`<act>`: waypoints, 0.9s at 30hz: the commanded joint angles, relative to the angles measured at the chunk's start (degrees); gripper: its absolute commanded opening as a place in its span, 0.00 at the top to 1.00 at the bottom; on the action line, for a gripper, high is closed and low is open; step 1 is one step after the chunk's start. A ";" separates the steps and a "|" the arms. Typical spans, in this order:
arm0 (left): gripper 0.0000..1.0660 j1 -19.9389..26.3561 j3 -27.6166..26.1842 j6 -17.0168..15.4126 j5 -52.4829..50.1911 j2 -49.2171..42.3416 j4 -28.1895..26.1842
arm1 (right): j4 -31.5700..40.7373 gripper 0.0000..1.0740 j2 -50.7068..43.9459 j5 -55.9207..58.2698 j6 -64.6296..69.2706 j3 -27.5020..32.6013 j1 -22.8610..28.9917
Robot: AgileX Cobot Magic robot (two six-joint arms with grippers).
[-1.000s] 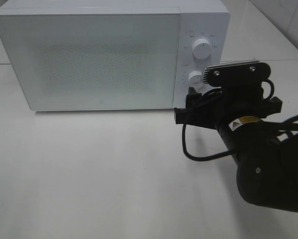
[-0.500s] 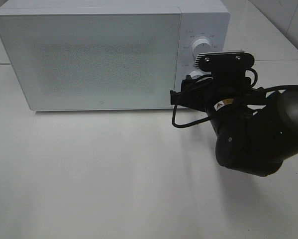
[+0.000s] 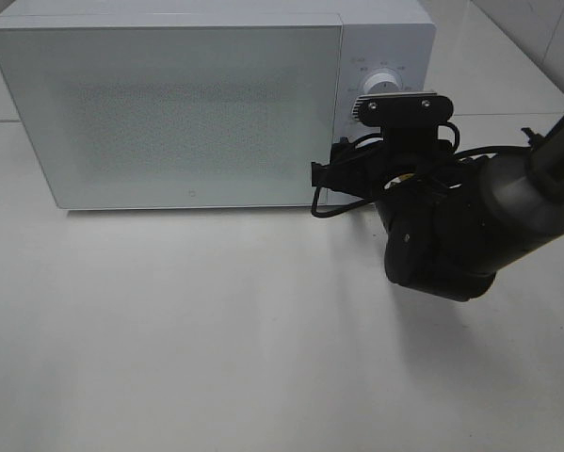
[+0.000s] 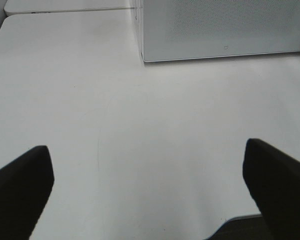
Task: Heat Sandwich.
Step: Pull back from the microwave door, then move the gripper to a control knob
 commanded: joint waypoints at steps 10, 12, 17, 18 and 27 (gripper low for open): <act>0.08 0.00 0.06 -0.29 -0.74 -1.09 -0.06 | -0.92 0.37 1.03 1.03 0.63 -1.49 -0.34; 0.08 0.00 0.06 -0.29 -0.74 -1.09 -0.06 | -0.92 0.43 1.03 1.15 0.63 -1.49 -0.34; 0.08 0.00 0.06 -0.29 -0.74 -1.09 -0.06 | -0.92 0.67 1.03 1.26 1.26 -1.49 -0.34; 0.08 0.00 0.06 -0.29 -0.74 -1.09 -0.06 | -0.92 0.75 1.03 1.20 1.26 -1.49 -0.34; 0.08 0.00 0.06 -0.29 -0.74 -1.09 -0.06 | -0.92 0.80 1.03 0.97 1.26 -1.49 -0.34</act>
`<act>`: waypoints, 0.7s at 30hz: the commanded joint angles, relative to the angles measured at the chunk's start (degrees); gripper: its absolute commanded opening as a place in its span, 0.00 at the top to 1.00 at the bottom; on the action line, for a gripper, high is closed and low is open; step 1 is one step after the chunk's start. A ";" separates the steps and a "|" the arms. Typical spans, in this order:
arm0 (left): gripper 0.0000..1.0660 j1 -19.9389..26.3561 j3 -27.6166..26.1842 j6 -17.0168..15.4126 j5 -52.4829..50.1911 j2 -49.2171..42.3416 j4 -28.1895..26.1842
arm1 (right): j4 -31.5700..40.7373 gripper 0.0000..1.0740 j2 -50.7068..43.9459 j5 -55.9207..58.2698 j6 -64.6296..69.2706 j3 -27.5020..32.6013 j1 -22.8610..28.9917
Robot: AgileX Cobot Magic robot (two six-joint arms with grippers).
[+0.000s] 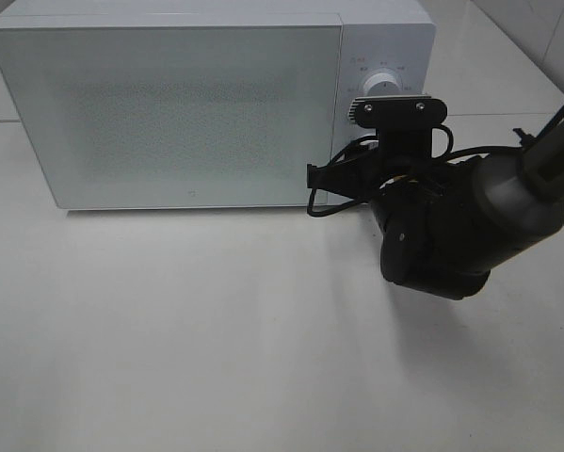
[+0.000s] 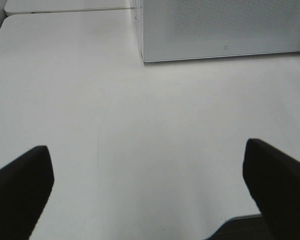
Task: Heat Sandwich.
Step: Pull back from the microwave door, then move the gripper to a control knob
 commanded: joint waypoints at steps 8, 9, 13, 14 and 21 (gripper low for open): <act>0.08 0.00 0.06 -0.29 -0.74 -1.09 -0.06 | -0.74 0.81 0.23 -1.38 0.40 -0.57 -0.29; 0.08 0.00 0.06 -0.29 -0.74 -1.09 -0.06 | -0.74 0.81 0.23 -1.60 0.52 -0.57 -0.29; 0.08 0.00 0.06 -0.29 -0.74 -1.09 -0.06 | -0.74 0.83 0.23 -1.72 3.38 -0.57 -0.29; 0.08 0.00 0.06 -0.29 -0.74 -1.09 -0.06 | -0.74 0.84 0.23 -1.78 4.53 -0.57 -0.29; 0.08 0.00 0.06 -0.29 -0.74 -1.09 -0.06 | -1.43 0.85 0.23 -4.47 19.88 -0.57 -0.29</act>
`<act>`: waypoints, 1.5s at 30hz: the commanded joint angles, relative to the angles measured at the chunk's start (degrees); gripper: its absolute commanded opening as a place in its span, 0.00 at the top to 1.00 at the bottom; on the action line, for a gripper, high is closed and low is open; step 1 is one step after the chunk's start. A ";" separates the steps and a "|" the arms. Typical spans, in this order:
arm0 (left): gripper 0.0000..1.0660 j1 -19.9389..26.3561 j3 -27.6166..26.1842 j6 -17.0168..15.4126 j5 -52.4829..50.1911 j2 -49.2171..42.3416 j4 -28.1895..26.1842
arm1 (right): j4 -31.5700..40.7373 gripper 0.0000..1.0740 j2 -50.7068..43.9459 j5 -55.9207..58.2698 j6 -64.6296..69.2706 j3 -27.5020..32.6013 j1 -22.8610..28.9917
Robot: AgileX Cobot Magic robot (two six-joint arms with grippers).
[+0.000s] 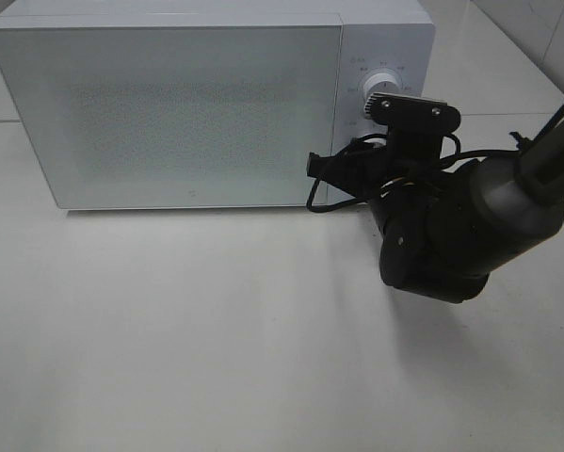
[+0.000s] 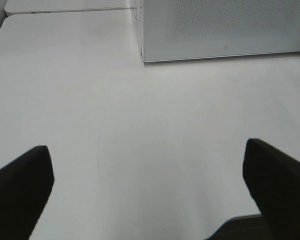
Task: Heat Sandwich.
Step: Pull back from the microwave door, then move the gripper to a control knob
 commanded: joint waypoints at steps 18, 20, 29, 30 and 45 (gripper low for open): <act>0.08 0.00 0.06 -0.29 -0.74 -1.09 -0.06 | -0.92 0.84 -0.29 -4.98 43.95 -0.63 -0.29; 0.08 0.00 0.06 -0.29 -0.74 -1.09 -0.06 | -0.86 0.84 -0.29 -4.98 47.96 -0.63 -0.29; 0.08 0.00 0.06 -0.29 -0.74 -1.09 -0.06 | 0.11 0.84 -0.29 -6.93 66.52 -0.63 -0.29; 0.08 0.00 0.06 -0.29 -0.74 -1.09 -0.06 | 0.86 0.83 -0.29 -7.68 70.70 -0.63 -0.29; 0.08 0.00 0.06 -0.29 -0.74 -1.09 -0.06 | 1.78 0.83 -0.29 -7.96 85.08 -0.63 -0.29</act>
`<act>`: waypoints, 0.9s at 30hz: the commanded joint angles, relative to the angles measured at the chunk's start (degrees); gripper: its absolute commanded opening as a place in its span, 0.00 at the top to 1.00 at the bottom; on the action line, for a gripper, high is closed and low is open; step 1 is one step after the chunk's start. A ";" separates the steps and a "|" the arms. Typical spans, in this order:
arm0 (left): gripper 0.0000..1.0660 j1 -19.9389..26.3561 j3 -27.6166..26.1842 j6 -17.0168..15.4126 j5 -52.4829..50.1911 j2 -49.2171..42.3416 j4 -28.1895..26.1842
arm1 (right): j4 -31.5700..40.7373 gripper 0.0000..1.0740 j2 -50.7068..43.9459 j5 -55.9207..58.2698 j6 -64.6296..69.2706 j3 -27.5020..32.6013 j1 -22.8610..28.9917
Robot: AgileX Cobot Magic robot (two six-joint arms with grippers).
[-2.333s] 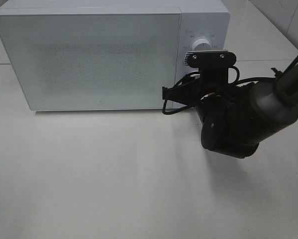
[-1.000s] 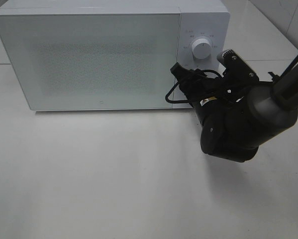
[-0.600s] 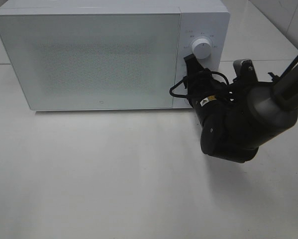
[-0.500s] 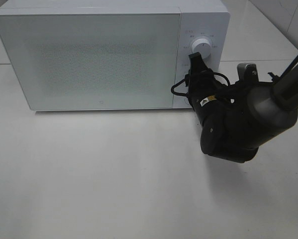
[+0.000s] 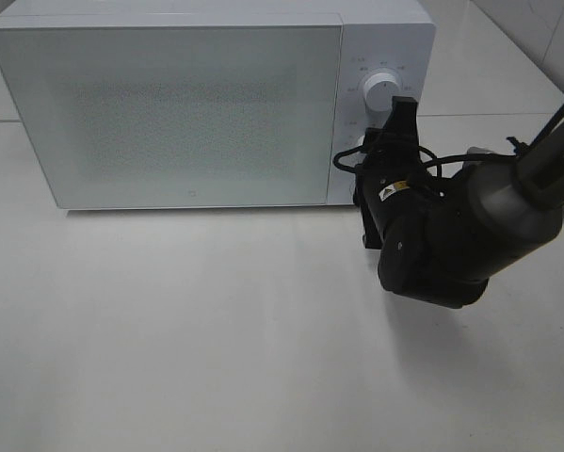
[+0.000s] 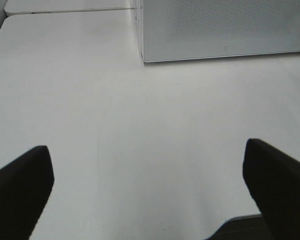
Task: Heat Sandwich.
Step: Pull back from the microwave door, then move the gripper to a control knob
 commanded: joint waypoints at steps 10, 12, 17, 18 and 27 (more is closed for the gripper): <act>0.08 0.00 0.06 -0.29 -0.74 -1.03 -0.06 | 0.97 0.80 -0.40 -6.53 -2.75 -1.09 -0.52; 0.08 0.00 0.06 -0.29 -0.74 -1.03 -0.06 | 0.80 0.79 -0.40 -6.53 -2.75 -0.86 -0.52; 0.08 0.00 0.06 -0.29 -0.74 -1.03 -0.06 | 0.80 0.76 -0.40 -6.47 -2.75 -0.80 -0.52; 0.08 0.00 0.06 -0.29 -0.74 -1.03 -0.06 | 0.80 0.76 -0.40 -6.47 -2.75 -0.80 -0.52; 0.08 0.00 0.06 -0.29 -0.74 -1.03 -0.06 | 1.09 0.51 -0.40 -9.28 -2.69 -0.80 -0.52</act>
